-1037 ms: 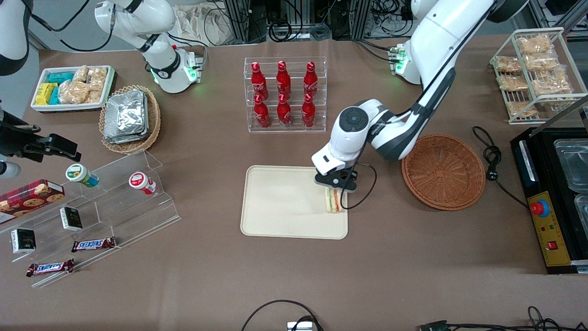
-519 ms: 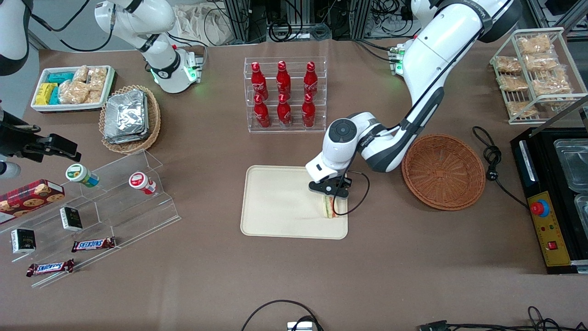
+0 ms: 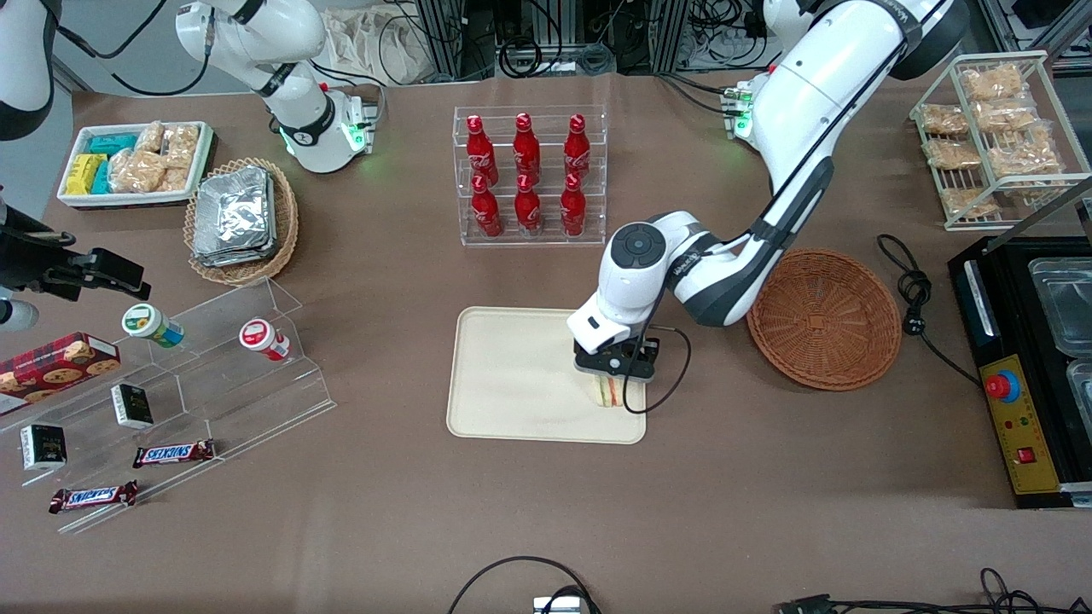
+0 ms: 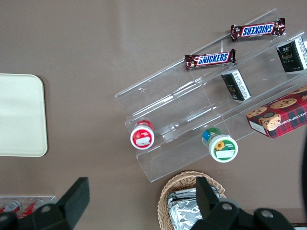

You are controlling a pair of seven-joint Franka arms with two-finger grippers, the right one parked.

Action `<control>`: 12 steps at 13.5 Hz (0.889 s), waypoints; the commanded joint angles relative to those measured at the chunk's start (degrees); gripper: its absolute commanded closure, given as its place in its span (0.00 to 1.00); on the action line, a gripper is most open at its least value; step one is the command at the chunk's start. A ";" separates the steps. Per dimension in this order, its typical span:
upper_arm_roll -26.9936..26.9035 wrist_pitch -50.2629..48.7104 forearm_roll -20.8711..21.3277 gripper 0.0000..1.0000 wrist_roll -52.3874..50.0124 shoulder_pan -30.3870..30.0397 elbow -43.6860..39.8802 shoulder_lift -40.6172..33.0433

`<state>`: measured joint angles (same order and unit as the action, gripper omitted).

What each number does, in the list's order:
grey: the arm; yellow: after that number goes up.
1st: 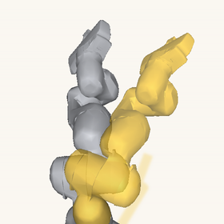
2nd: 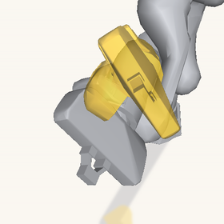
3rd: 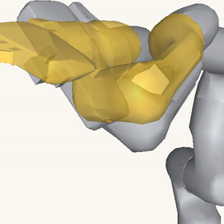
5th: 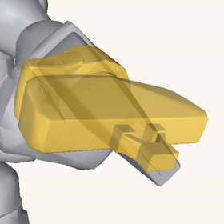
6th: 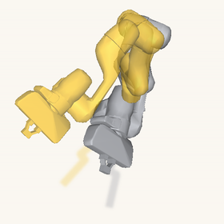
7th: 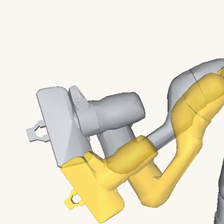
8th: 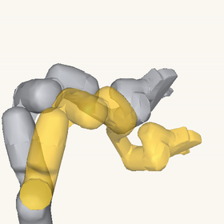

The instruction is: Place sandwich from basket to tray

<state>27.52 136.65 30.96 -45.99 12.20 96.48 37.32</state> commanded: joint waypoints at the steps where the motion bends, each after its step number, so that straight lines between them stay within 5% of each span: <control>1: -0.10 -6.38 0.25 0.00 -3.65 -2.26 -3.65 -3.64; 9: 0.07 -19.13 -8.10 0.00 -3.15 -12.46 -3.57 -14.11; 12: -2.02 -25.01 -13.97 0.00 5.26 -13.87 -3.22 -18.23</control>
<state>27.05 115.30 20.70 -45.69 -1.00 91.92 23.03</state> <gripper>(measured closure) 0.000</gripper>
